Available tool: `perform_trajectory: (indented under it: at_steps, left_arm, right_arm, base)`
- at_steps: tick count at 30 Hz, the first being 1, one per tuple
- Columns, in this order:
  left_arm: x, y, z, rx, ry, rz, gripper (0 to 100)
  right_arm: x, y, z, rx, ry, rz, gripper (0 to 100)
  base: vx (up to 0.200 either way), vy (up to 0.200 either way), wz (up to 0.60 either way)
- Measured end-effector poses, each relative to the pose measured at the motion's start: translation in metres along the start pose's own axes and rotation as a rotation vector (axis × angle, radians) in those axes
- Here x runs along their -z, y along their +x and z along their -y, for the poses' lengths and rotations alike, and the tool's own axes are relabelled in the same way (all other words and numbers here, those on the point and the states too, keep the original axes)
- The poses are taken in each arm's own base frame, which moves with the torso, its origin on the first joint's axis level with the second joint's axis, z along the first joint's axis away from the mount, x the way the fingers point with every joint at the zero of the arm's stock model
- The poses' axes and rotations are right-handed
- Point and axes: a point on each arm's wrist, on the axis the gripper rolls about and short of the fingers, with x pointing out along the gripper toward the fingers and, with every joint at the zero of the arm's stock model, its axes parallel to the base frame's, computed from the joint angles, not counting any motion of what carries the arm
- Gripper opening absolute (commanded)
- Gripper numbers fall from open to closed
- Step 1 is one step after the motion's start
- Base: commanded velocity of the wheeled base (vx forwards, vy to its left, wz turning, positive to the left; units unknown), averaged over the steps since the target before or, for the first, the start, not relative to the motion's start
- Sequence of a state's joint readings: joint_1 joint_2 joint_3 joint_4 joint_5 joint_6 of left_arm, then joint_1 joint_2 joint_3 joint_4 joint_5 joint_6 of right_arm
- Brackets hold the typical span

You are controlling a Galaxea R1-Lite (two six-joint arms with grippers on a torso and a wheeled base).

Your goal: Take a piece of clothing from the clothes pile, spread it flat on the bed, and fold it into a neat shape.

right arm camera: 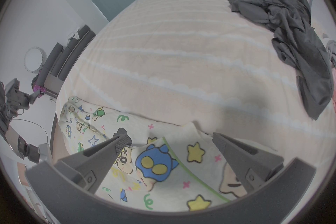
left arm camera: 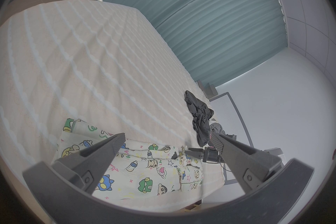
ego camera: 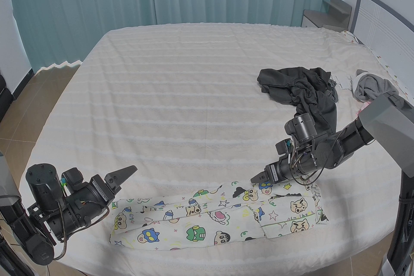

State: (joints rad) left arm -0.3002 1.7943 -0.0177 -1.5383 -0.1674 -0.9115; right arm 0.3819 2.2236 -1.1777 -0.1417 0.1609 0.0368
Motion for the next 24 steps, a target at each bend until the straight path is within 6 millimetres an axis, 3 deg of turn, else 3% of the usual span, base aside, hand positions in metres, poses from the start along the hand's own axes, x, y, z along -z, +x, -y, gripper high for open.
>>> perform_trajectory:
  at_steps: [6,7,15,24]
  left_arm:
    - [0.0,0.0,0.0,0.0,0.001,-0.001,100]
    - [0.0,0.0,0.0,0.0,0.001,-0.002,100]
    - [0.0,0.0,0.0,0.0,0.001,-0.002,100]
    - [0.0,0.0,0.0,-0.001,0.001,-0.002,100]
  right_arm:
    - [0.002,0.01,0.0,0.018,-0.003,-0.013,100]
    - [0.002,0.011,0.0,0.02,-0.004,-0.016,0]
    - [0.002,0.017,-0.001,0.028,-0.005,-0.017,0]
    - [0.003,0.007,-0.014,0.017,-0.025,-0.007,0]
  base:
    - [0.0,0.0,0.0]
    - [0.0,0.0,0.0]
    - [0.0,0.0,0.0]
    - [0.0,0.0,0.0]
